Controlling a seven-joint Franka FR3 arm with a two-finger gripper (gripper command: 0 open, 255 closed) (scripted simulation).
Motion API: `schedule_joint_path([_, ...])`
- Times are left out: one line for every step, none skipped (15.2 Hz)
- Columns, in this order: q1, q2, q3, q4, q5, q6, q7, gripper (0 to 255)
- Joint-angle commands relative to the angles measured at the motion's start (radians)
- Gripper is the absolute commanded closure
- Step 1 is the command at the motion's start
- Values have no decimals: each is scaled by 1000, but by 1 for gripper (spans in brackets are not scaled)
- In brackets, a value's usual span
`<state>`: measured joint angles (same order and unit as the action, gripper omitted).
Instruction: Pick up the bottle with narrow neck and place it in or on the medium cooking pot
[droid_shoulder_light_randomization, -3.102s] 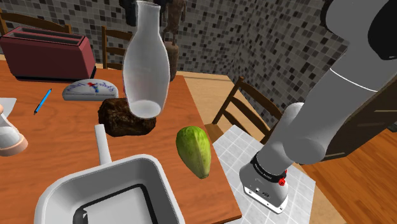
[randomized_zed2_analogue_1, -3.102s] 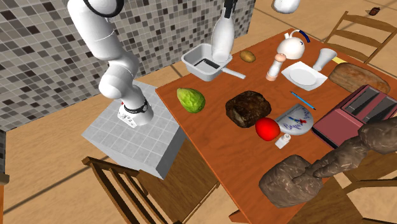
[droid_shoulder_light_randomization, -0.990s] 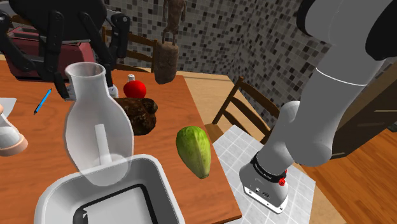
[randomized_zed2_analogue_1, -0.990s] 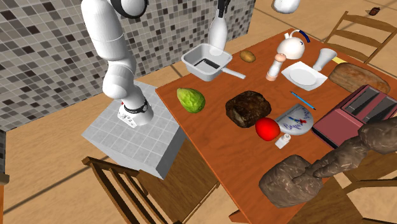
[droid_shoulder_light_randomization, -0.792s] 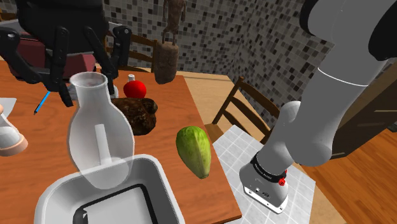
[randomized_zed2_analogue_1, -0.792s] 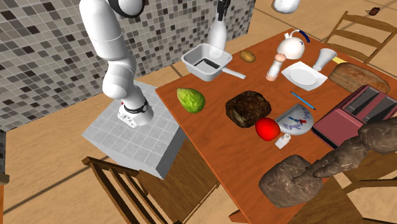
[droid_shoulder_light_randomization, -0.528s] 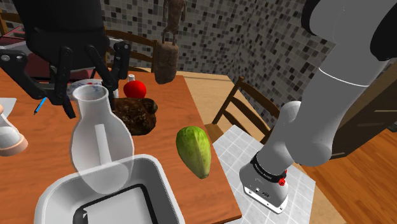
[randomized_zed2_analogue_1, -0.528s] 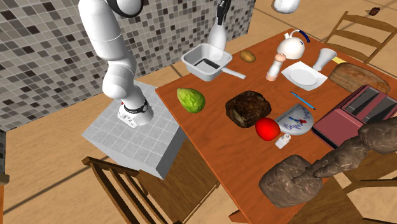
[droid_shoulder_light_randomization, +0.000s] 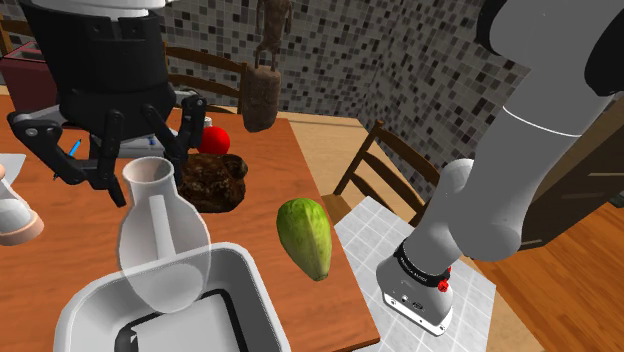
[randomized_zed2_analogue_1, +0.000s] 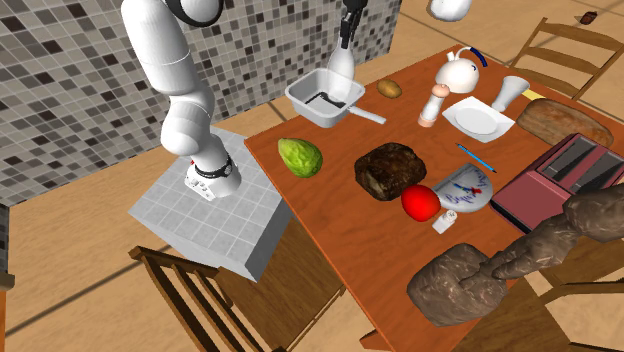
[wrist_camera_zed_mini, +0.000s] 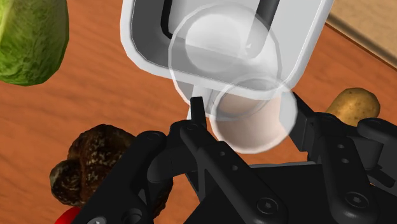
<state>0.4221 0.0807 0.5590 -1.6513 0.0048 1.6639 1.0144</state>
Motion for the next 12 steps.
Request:
schedule_joint_path([0, 0, 0, -1, 0, 2, 0, 255])
schedule_joint_path([0, 0, 0, -1, 0, 2, 0, 255])
schedule_joint_path([0, 0, 0, -1, 0, 2, 0, 255])
schedule_joint_path([0, 0, 0, -1, 0, 2, 0, 255])
schedule_joint_path([0, 0, 0, -1, 0, 2, 0, 255])
schedule_joint_path([0, 0, 0, -1, 0, 2, 0, 0])
schedule_joint_path([0, 0, 0, -1, 0, 2, 0, 0])
schedule_joint_path([0, 0, 0, -1, 0, 2, 0, 0])
schedule_joint_path([0, 0, 0, -1, 0, 2, 0, 0])
schedule_joint_path([0, 0, 0, -1, 0, 2, 0, 0])
schedule_joint_path([0, 0, 0, -1, 0, 2, 0, 0])
schedule_joint_path([2, 7, 1, 40, -4, -34, 2, 0])
